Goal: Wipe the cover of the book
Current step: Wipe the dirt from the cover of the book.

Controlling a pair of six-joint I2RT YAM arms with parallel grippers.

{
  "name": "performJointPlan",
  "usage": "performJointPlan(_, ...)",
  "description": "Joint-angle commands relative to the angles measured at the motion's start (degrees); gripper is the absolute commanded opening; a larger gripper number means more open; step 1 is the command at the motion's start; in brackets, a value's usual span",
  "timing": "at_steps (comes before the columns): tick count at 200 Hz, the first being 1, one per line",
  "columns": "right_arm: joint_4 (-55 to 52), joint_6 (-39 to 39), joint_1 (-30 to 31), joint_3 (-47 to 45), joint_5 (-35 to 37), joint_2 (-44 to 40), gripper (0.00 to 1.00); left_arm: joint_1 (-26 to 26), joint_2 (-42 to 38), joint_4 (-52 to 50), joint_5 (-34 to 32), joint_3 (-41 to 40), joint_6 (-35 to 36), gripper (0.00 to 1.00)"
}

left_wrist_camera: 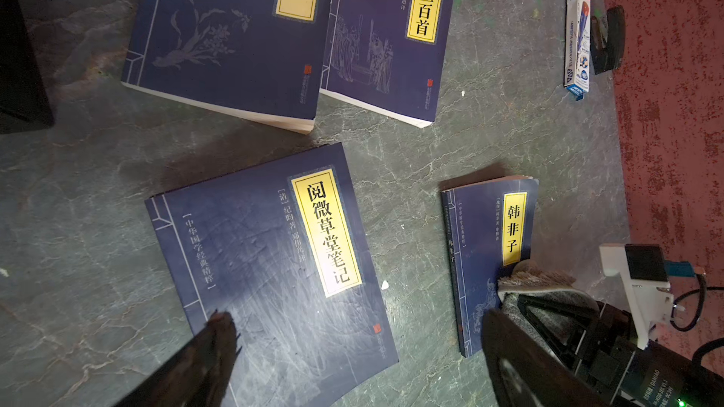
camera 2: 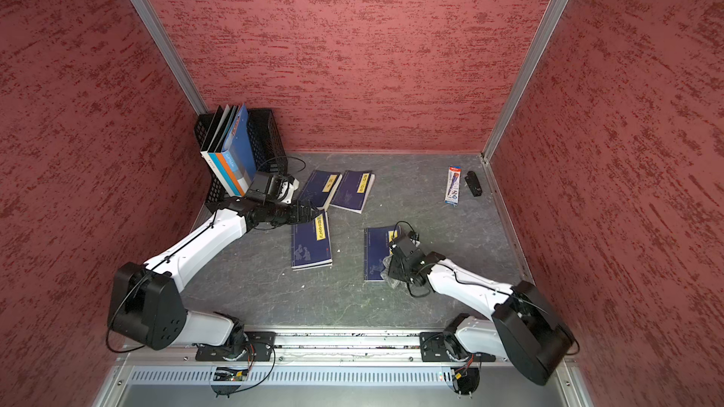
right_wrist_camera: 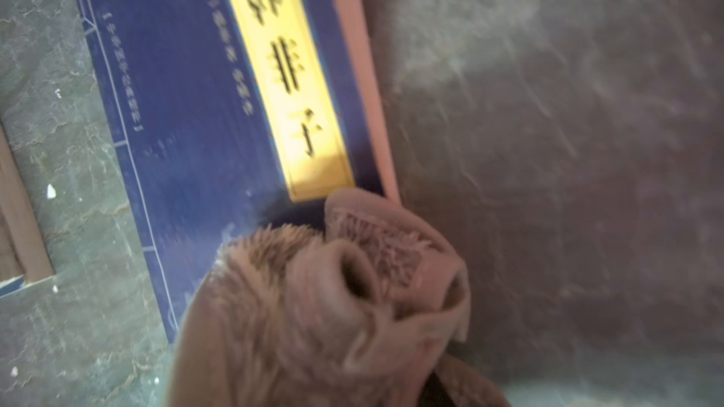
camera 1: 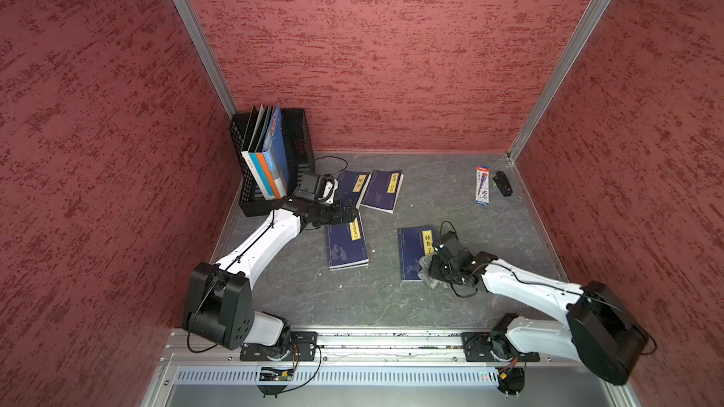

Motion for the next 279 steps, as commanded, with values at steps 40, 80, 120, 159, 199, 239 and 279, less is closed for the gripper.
performJointPlan(40,7.51,-10.94,-6.48,10.62,1.79,19.16,0.26,-0.35,-2.41,-0.74,-0.91,0.67,0.14,0.99)
performJointPlan(80,7.17,-15.46,-7.79,16.88,1.33,23.86,0.26,-0.69,-4.8,-0.51,-1.2,-1.39,-0.78,0.99)
performJointPlan(120,5.25,-14.99,-7.32,12.85,-1.69,19.72,0.26,-0.79,-5.38,-0.39,-1.4,-1.69,-0.72,0.99)
performJointPlan(159,0.66,-9.89,0.82,7.03,-1.88,12.74,0.27,-0.79,-4.04,0.06,-1.49,-0.92,-0.43,0.99)
performJointPlan(199,-1.21,-2.23,6.93,-0.84,-3.79,4.52,0.27,-0.9,-3.12,0.69,-1.34,-1.07,-0.91,0.99)
performJointPlan(239,-0.44,-3.33,7.1,-1.58,-4.22,3.27,0.28,-1.16,-2.83,0.76,-1.5,-1.27,-1.04,0.99)
performJointPlan(279,4.56,-7.04,5.72,3.87,-2.55,13.14,0.28,-2.16,-3.61,0.46,-1.96,-1.37,-1.68,0.99)
